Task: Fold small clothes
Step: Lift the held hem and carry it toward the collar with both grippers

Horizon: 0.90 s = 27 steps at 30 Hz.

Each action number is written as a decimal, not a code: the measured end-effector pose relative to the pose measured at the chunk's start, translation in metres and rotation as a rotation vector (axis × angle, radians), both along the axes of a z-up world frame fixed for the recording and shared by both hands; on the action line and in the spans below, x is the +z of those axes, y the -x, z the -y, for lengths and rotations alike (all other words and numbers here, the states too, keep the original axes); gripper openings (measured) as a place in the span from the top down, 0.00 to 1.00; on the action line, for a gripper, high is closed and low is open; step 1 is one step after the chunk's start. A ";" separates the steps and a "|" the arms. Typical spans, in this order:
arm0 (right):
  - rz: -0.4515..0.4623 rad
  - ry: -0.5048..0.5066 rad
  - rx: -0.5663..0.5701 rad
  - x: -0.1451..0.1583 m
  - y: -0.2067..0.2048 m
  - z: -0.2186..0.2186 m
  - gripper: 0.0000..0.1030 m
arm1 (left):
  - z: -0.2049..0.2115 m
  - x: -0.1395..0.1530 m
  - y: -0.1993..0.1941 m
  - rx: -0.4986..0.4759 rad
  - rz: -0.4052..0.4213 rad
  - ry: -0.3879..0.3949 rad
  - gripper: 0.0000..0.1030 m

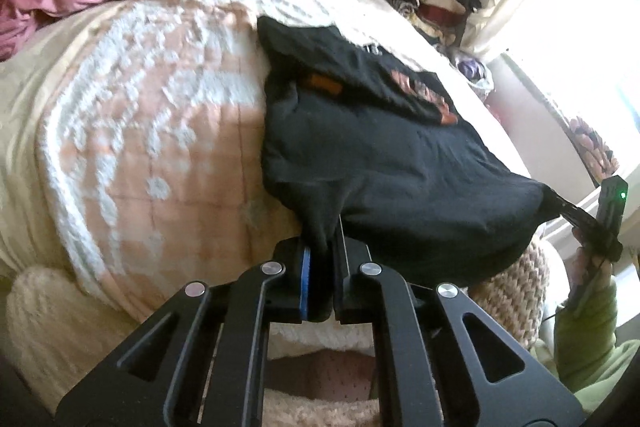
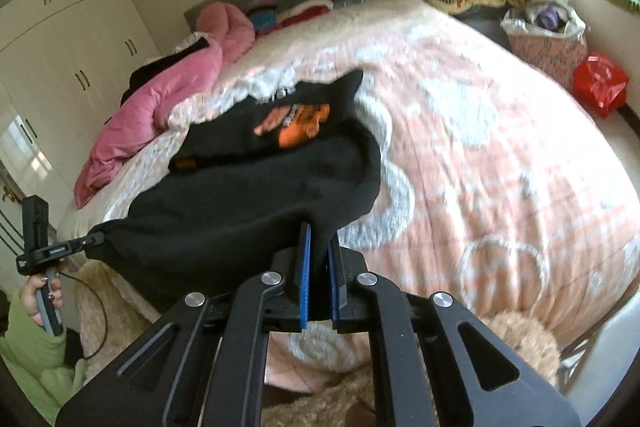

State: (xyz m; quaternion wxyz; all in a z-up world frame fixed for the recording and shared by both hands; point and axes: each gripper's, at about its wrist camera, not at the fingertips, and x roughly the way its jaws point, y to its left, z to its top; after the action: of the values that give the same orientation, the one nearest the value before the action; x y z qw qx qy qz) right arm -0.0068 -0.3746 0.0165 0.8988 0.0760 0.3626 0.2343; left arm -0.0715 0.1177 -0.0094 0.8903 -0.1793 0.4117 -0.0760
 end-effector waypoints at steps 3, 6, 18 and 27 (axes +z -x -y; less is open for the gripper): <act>0.032 0.012 -0.006 0.011 -0.004 -0.004 0.94 | -0.004 0.010 -0.005 0.009 0.027 0.008 0.98; 0.064 0.027 -0.007 0.021 -0.010 -0.009 0.94 | -0.004 0.022 -0.012 0.011 0.059 -0.001 0.98; 0.168 0.082 -0.034 0.060 -0.058 -0.032 0.94 | -0.018 0.053 -0.051 0.051 0.138 -0.006 0.98; 0.170 0.114 -0.038 0.072 -0.112 -0.057 0.94 | -0.032 0.066 -0.092 0.076 0.149 0.017 0.98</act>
State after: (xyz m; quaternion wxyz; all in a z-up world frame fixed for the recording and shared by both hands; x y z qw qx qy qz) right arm 0.1054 -0.3179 0.0883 0.9335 0.0114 0.2963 0.2018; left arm 0.0209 0.1499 0.0569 0.9192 -0.1962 0.3364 -0.0588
